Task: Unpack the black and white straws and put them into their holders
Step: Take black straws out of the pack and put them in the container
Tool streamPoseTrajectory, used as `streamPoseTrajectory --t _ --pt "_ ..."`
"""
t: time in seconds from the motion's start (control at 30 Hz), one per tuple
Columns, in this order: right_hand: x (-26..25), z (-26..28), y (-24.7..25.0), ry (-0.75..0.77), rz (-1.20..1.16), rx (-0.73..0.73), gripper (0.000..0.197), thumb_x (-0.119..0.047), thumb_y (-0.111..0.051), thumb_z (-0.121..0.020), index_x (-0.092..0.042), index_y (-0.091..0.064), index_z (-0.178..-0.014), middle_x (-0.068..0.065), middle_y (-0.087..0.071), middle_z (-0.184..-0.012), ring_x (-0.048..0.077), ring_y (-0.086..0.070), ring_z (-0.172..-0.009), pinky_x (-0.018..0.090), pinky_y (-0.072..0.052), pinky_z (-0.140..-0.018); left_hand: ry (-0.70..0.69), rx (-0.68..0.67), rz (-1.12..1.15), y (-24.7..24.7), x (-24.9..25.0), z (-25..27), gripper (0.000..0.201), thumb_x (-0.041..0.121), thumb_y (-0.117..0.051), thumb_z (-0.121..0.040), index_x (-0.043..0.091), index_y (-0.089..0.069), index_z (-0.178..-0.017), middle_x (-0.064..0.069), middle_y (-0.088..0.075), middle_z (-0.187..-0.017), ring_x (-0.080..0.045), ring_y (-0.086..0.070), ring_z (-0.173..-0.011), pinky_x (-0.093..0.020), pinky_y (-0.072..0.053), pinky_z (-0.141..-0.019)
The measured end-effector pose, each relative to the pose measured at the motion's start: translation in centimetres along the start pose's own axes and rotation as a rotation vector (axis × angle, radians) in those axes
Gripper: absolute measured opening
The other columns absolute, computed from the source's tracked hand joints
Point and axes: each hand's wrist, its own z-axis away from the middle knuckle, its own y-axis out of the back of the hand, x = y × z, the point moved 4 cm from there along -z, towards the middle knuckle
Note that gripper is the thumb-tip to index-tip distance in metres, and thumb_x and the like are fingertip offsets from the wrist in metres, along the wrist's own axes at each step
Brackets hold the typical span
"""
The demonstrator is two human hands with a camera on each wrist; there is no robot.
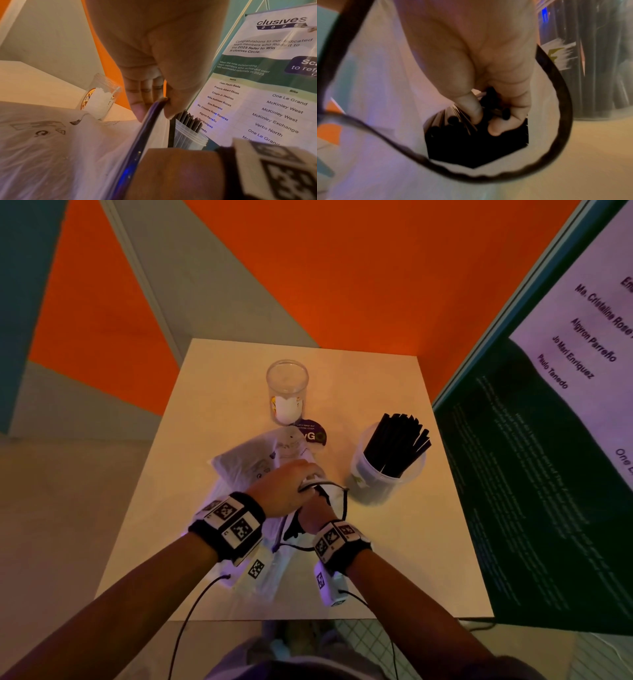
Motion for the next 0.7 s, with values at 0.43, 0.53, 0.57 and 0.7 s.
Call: streamPoseTrajectory --t 0.43,0.53,0.57,0.7 --pt "9.3 12.2 13.0 0.058 0.104 -0.276 0.022 -0.014 -0.046 -0.09 -0.012 -0.05 -0.068 0.0 -0.048 -0.054 0.014 -0.039 -0.042 0.022 -0.029 -0.042 -0.178 -0.163 -0.368 -5.1 2.4 -3.5 0.081 0.049 -0.073 -0.074 0.023 -0.035 -0.14 0.002 -0.039 -0.137 -0.017 -0.029 -0.129 -0.038 -0.026 -0.107" --pt "11.0 14.7 16.0 0.111 0.028 -0.29 0.013 -0.021 -0.052 -0.091 -0.012 -0.055 -0.082 0.002 -0.053 -0.064 0.017 -0.044 -0.05 0.025 -0.033 -0.047 -0.216 -0.124 -0.285 -6.5 4.1 -4.7 0.066 0.05 -0.07 -0.077 0.024 -0.042 -0.131 0.004 -0.056 -0.12 -0.013 -0.05 -0.108 -0.032 -0.04 -0.098" --pt "11.5 15.3 16.7 0.128 -0.026 -0.283 0.014 -0.022 -0.053 -0.091 -0.009 -0.057 -0.089 0.005 -0.056 -0.069 0.018 -0.047 -0.056 0.028 -0.036 -0.052 -0.218 -0.117 -0.22 -6.7 4.6 -5.0 0.055 0.046 -0.068 -0.081 0.025 -0.045 -0.127 0.003 -0.063 -0.108 -0.011 -0.057 -0.094 -0.025 -0.046 -0.087" --pt "13.4 15.6 18.7 0.211 -0.346 0.024 0.03 -0.038 -0.058 -0.091 -0.014 -0.06 -0.11 -0.001 -0.064 -0.096 0.015 -0.059 -0.083 0.029 -0.046 -0.073 -0.186 -0.037 -0.043 -6.4 5.9 -6.0 0.024 0.03 -0.061 -0.09 0.024 -0.059 -0.113 -0.004 -0.069 -0.083 -0.014 -0.061 -0.067 -0.021 -0.045 -0.063"
